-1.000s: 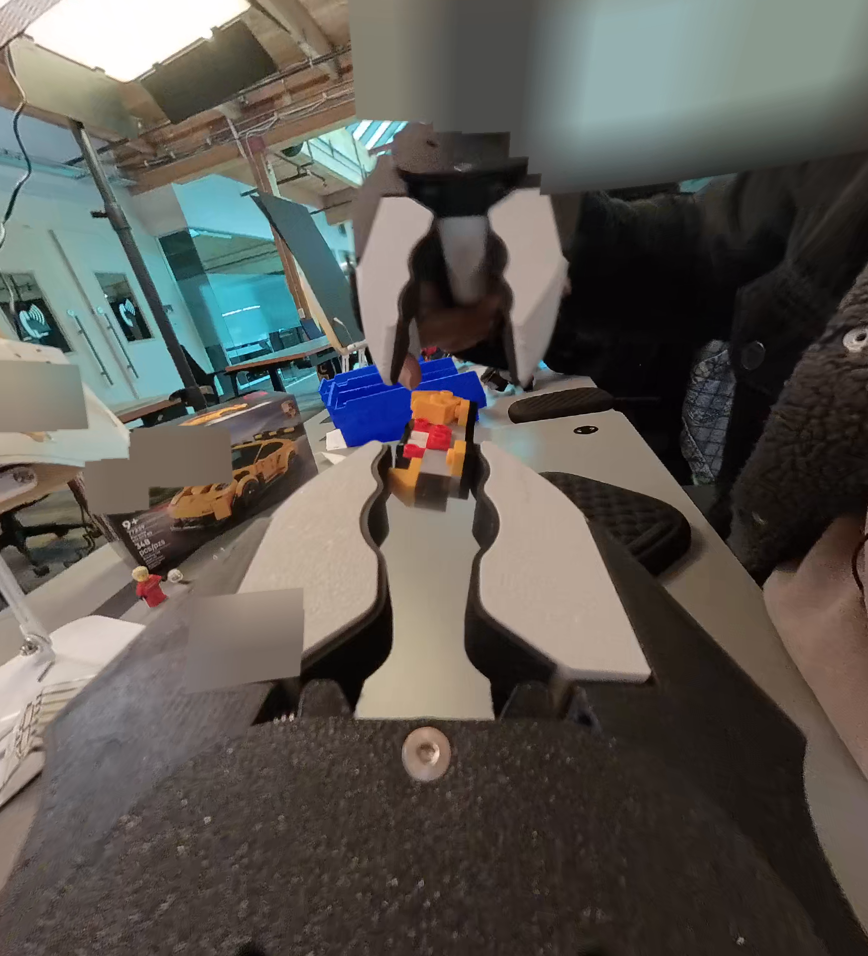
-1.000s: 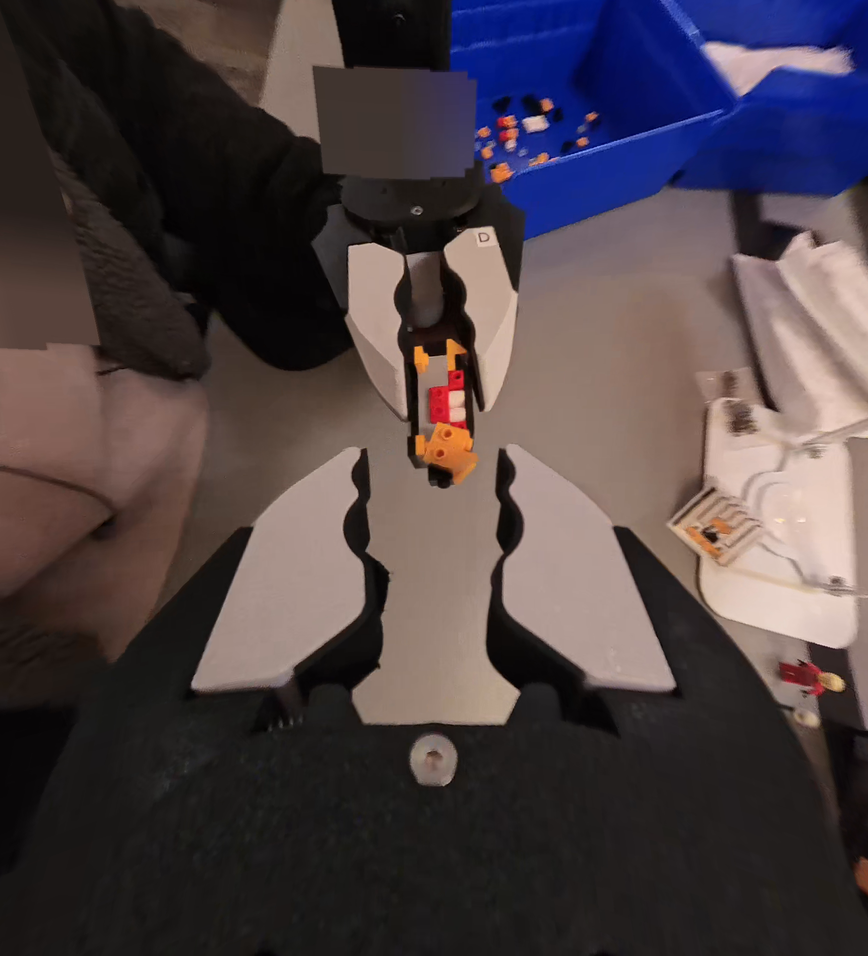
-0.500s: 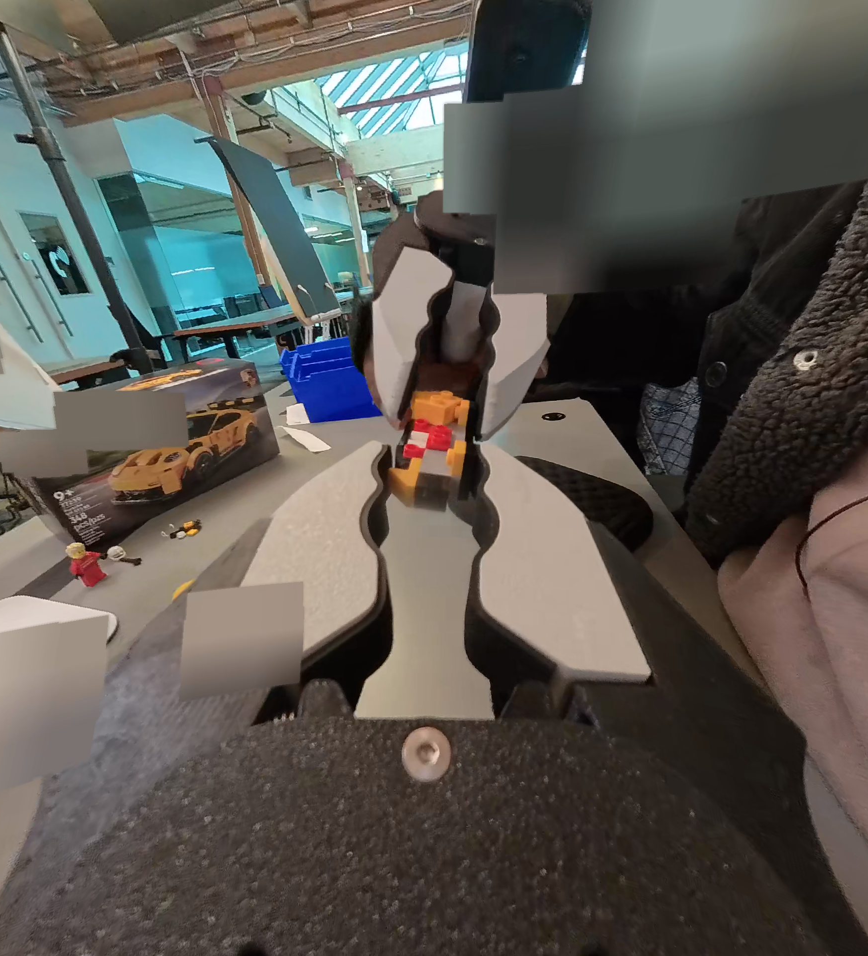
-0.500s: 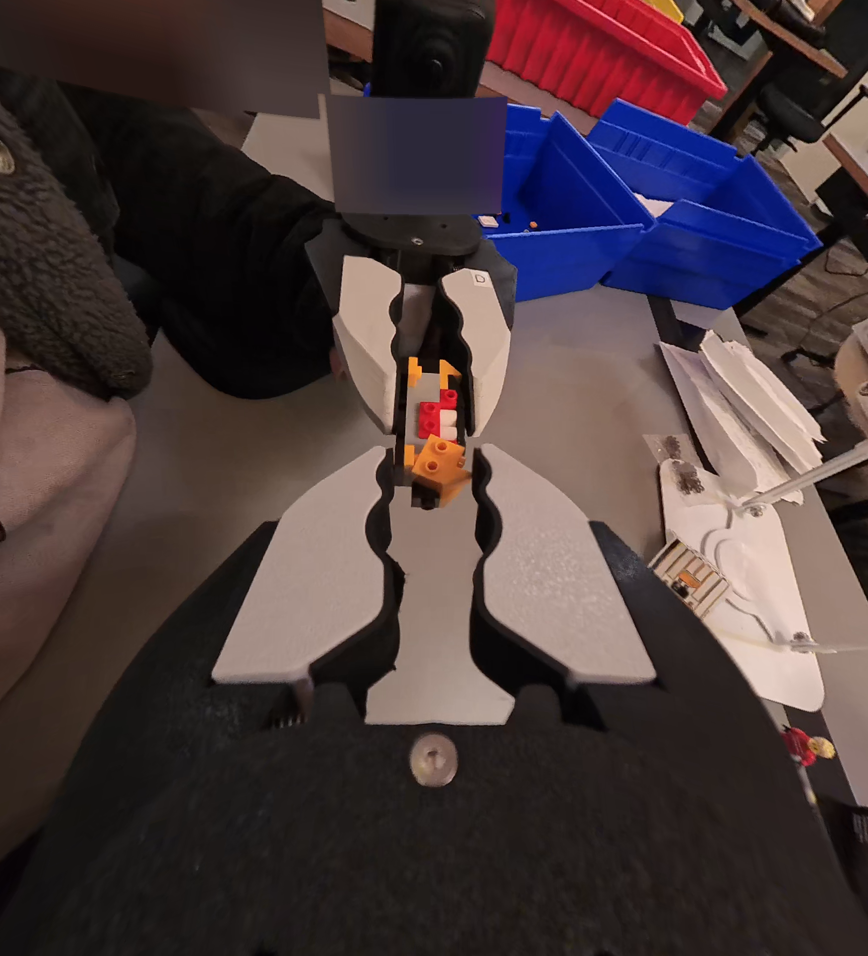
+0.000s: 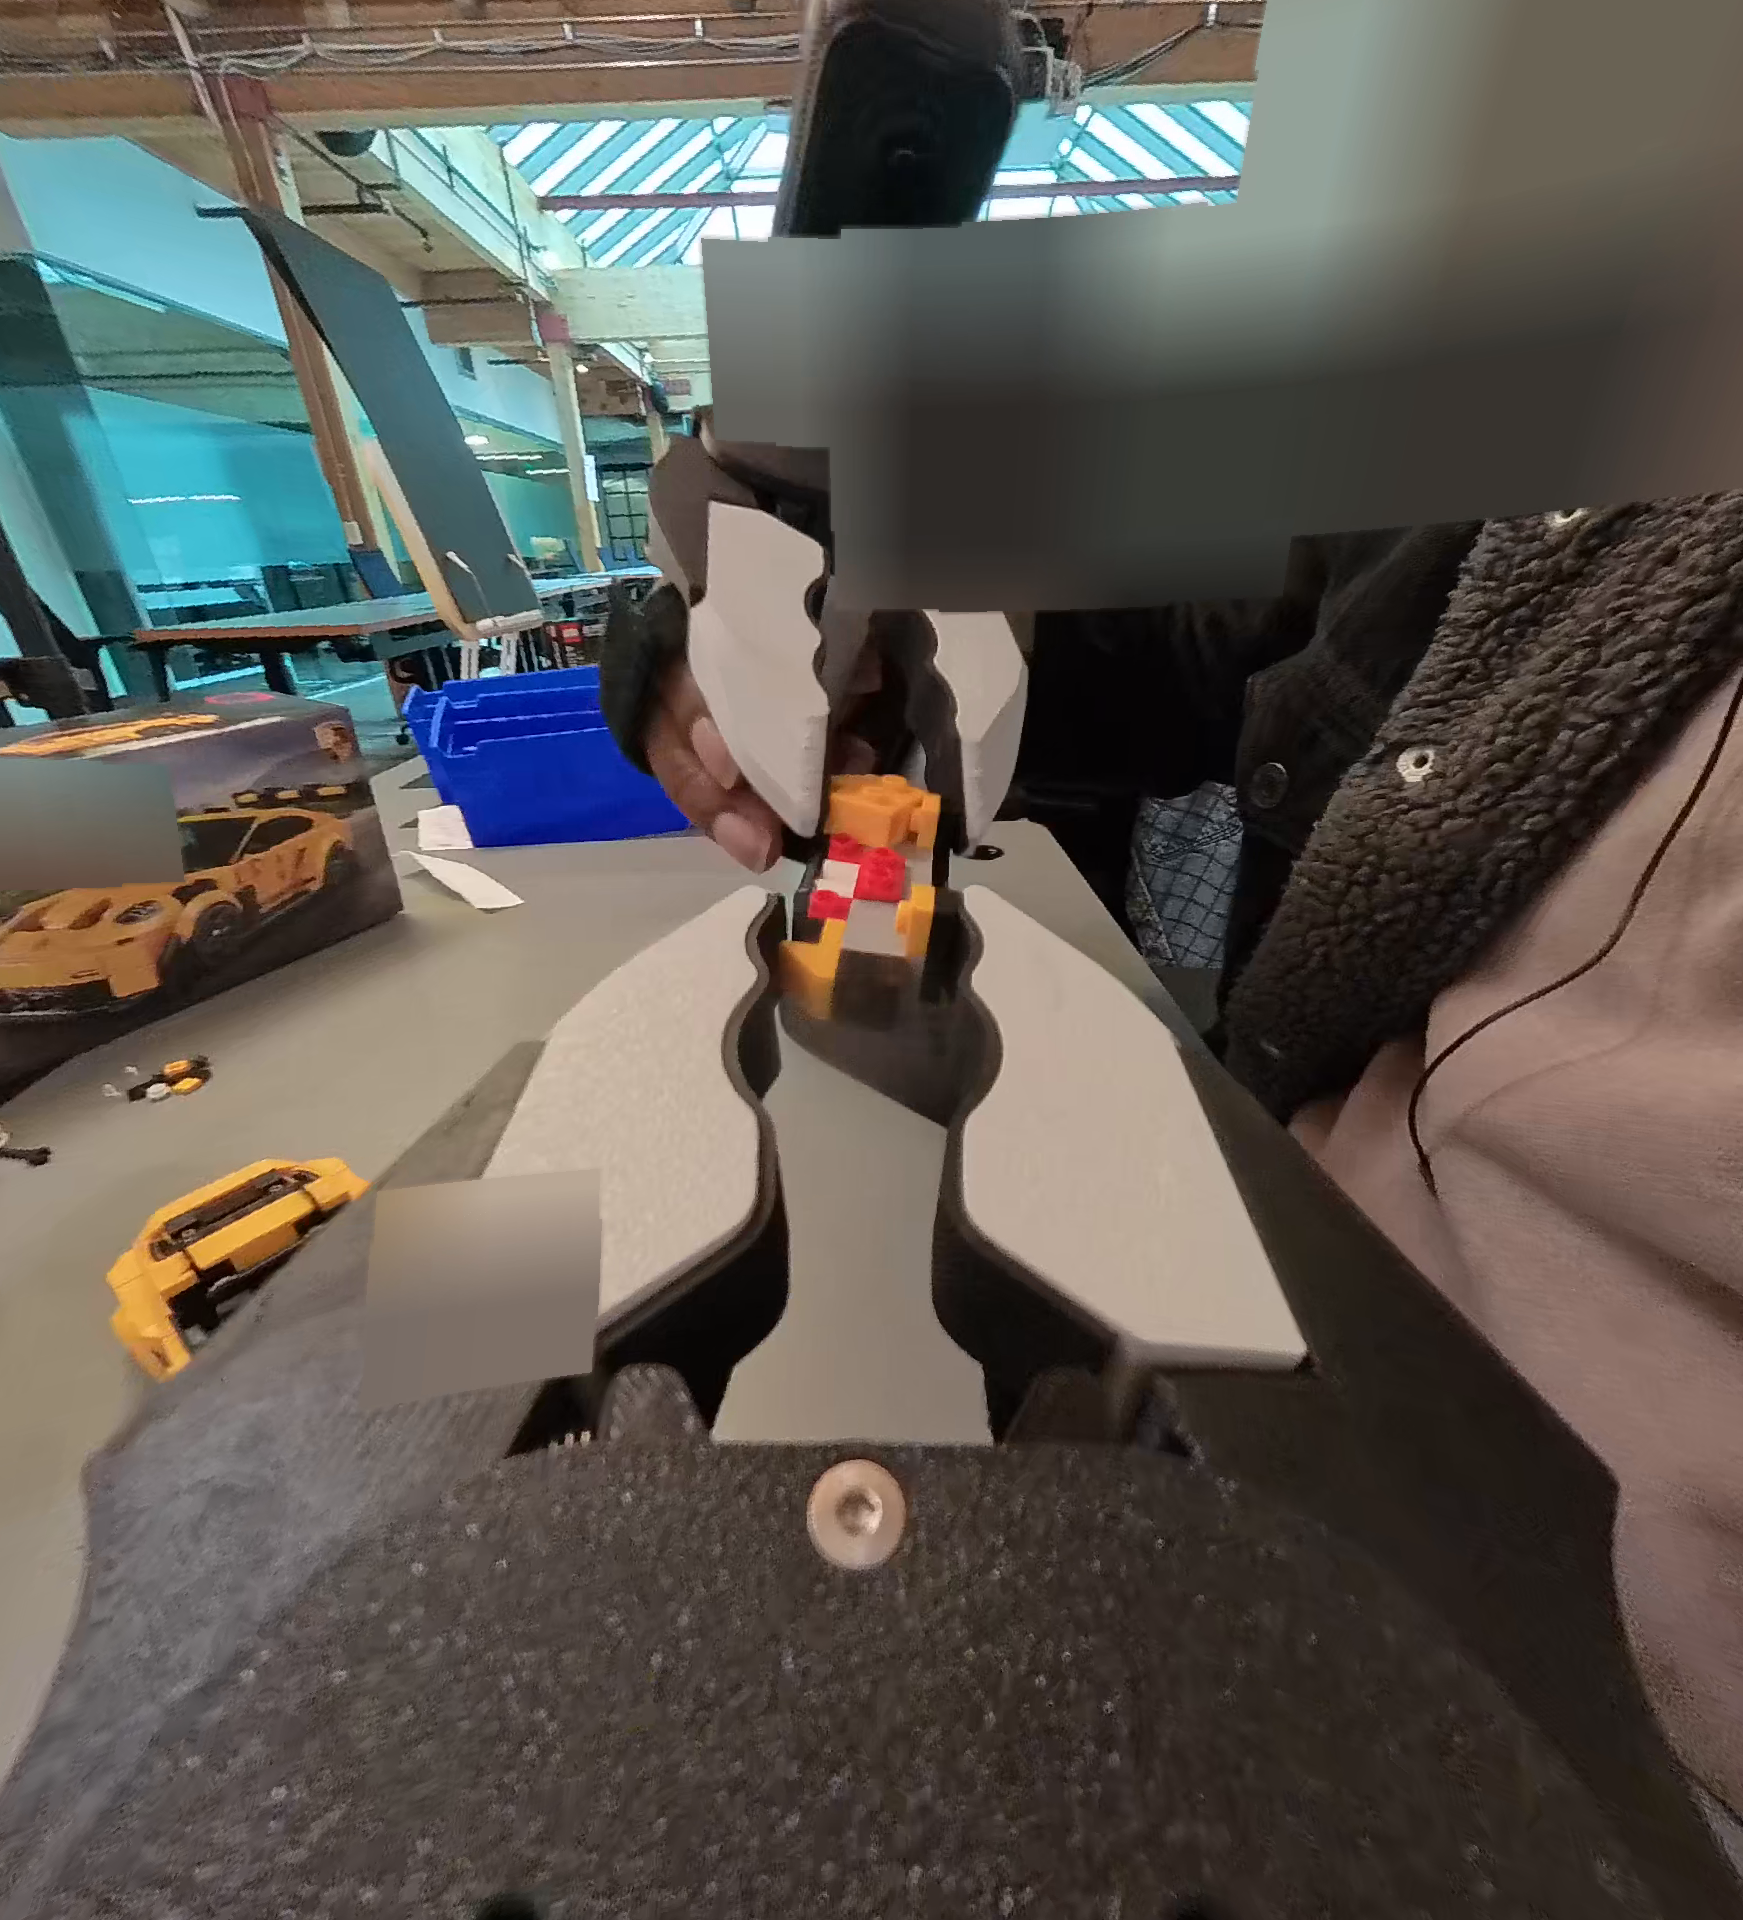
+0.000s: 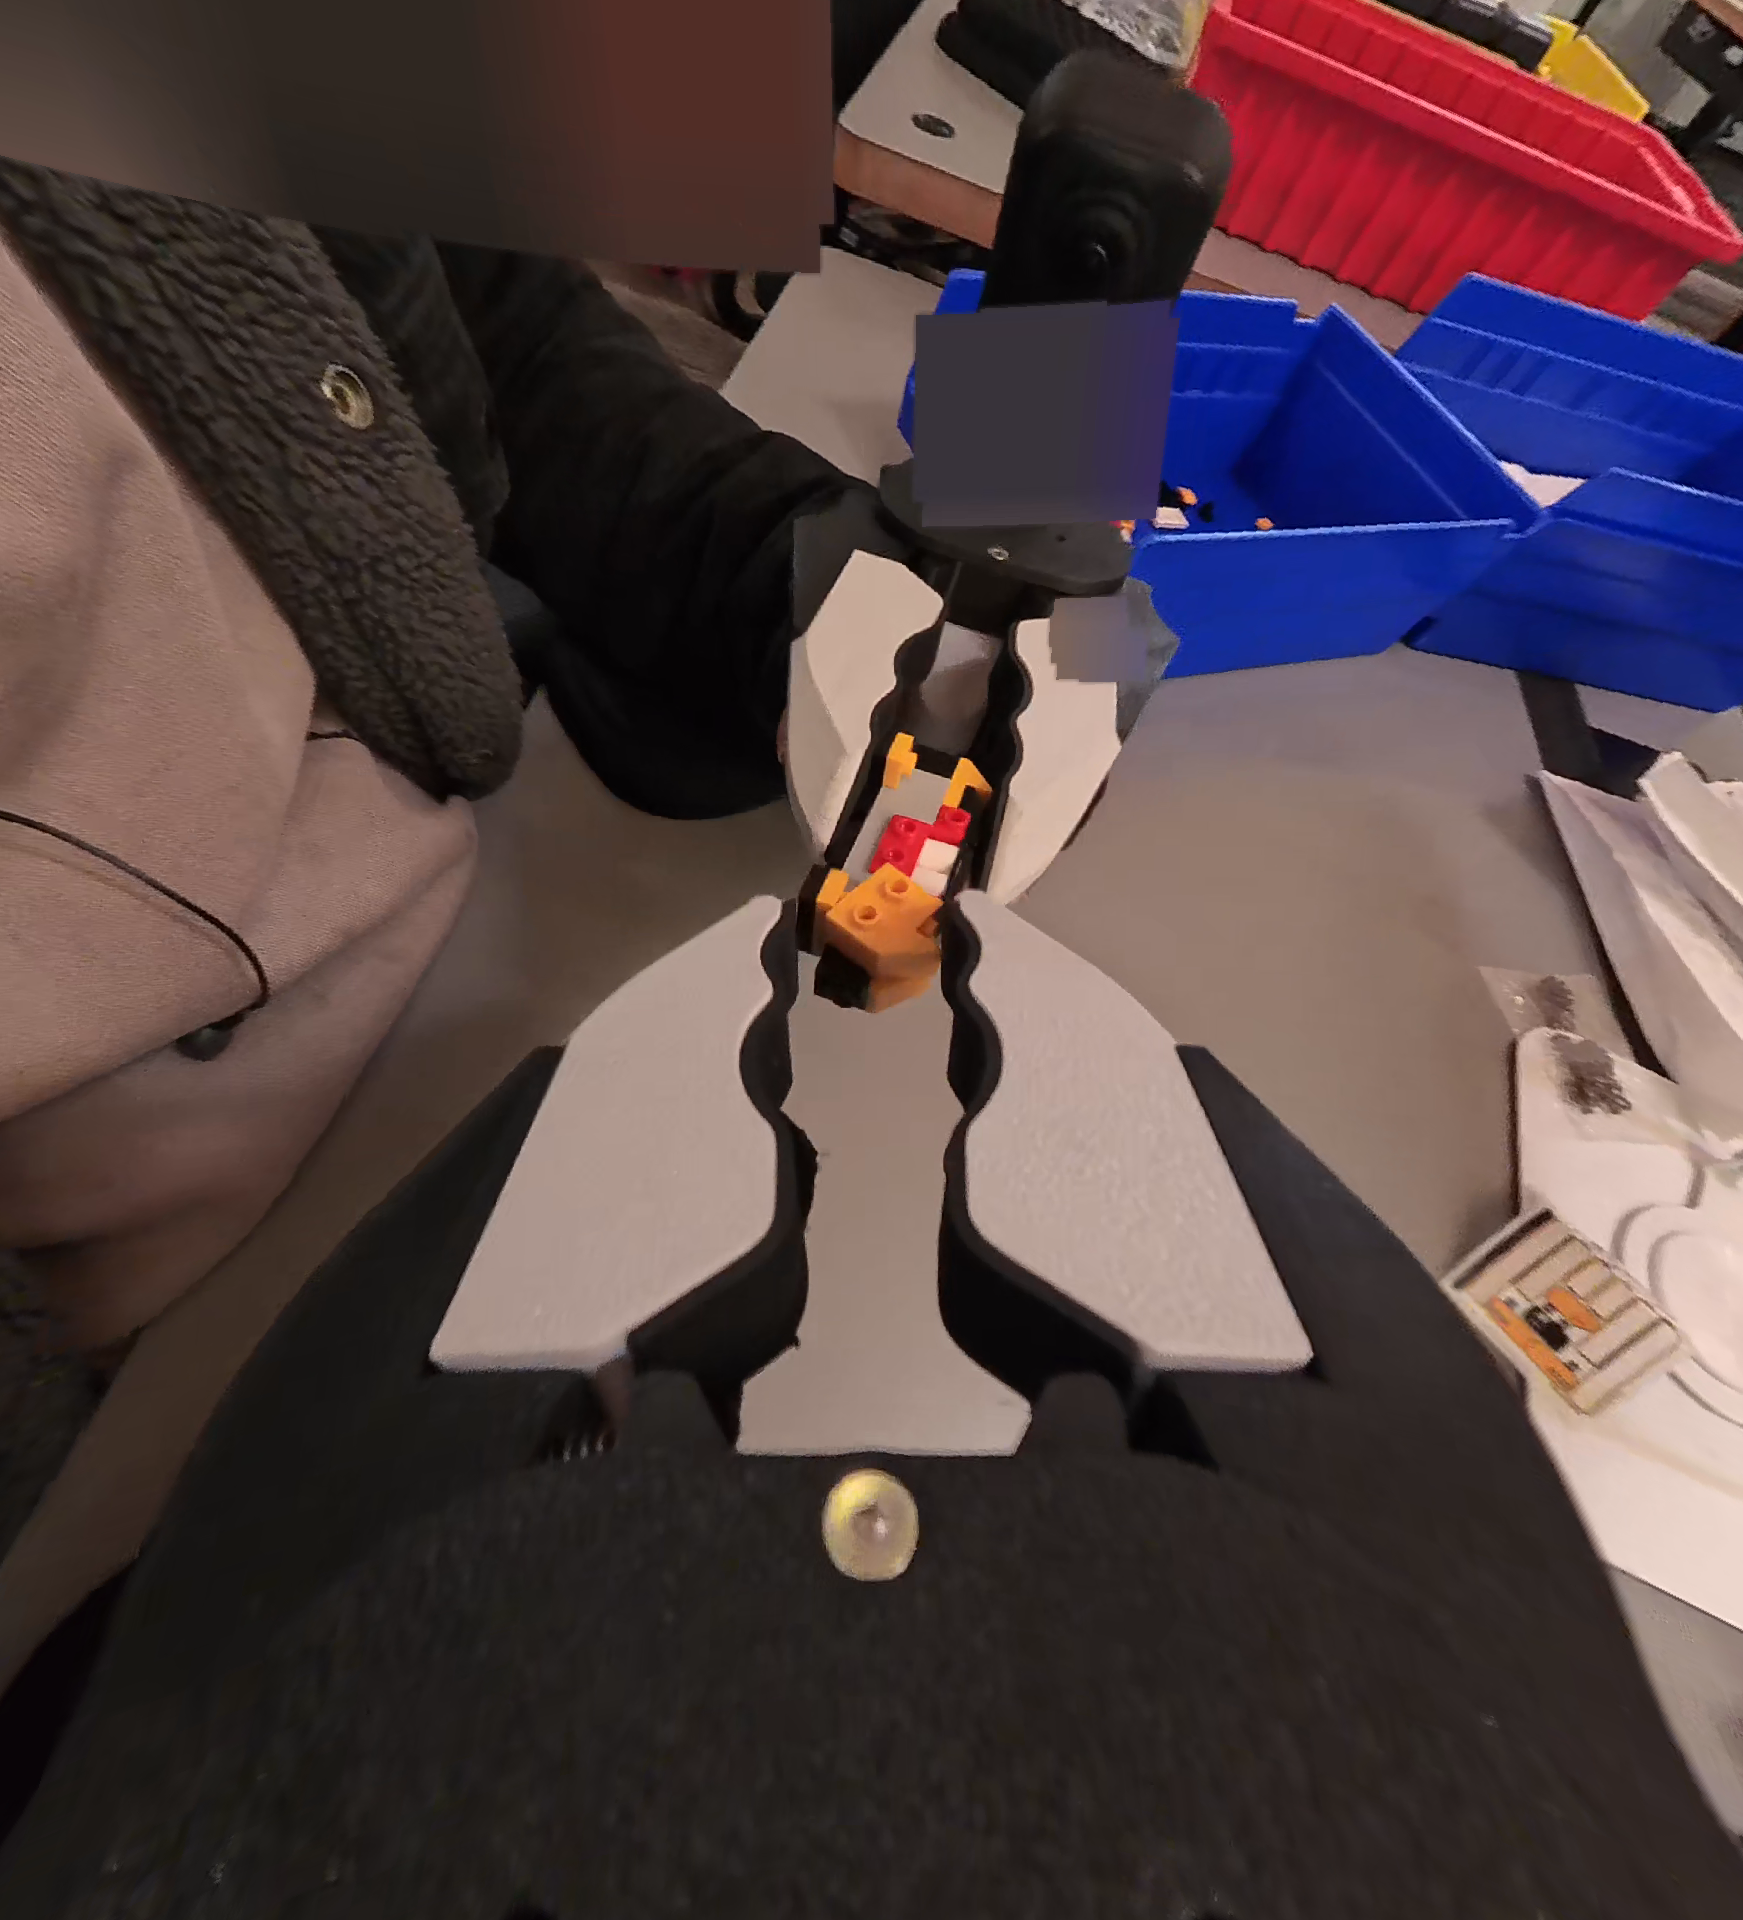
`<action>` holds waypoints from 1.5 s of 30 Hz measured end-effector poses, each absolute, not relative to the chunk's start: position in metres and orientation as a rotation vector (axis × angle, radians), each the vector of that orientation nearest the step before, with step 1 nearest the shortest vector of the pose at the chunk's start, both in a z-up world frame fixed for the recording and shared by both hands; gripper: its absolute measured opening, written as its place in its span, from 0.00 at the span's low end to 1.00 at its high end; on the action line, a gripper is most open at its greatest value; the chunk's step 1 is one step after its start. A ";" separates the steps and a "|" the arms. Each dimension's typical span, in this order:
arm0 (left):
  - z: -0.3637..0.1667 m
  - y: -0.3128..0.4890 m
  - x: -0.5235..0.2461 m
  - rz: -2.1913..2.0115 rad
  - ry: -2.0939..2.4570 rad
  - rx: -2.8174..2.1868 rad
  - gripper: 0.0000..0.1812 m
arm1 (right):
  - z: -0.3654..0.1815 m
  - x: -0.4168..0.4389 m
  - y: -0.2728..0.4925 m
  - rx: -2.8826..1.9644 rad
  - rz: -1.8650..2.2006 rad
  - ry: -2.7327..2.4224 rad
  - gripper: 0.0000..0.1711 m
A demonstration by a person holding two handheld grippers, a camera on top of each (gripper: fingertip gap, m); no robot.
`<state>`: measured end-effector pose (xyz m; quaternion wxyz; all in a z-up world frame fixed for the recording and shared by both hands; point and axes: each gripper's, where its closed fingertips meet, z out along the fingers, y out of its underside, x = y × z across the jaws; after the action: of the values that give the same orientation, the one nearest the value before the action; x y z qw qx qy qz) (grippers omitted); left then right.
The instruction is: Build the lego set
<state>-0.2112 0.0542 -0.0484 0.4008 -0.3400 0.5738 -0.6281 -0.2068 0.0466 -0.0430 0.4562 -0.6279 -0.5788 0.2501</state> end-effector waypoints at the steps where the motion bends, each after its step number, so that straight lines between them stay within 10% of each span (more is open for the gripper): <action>1: -0.048 0.053 -0.212 -1.595 1.454 -0.856 0.16 | -0.042 -0.207 0.045 -1.549 0.646 -1.427 0.15; 45: -0.045 0.044 -0.217 -1.744 1.473 -0.839 0.16 | -0.038 -0.209 0.031 -1.621 0.777 -1.619 0.21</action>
<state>-0.2169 0.0442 -0.0451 0.3471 -0.3236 0.5680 -0.6724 -0.2085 0.0315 -0.0383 0.3534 -0.6267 -0.6261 0.3006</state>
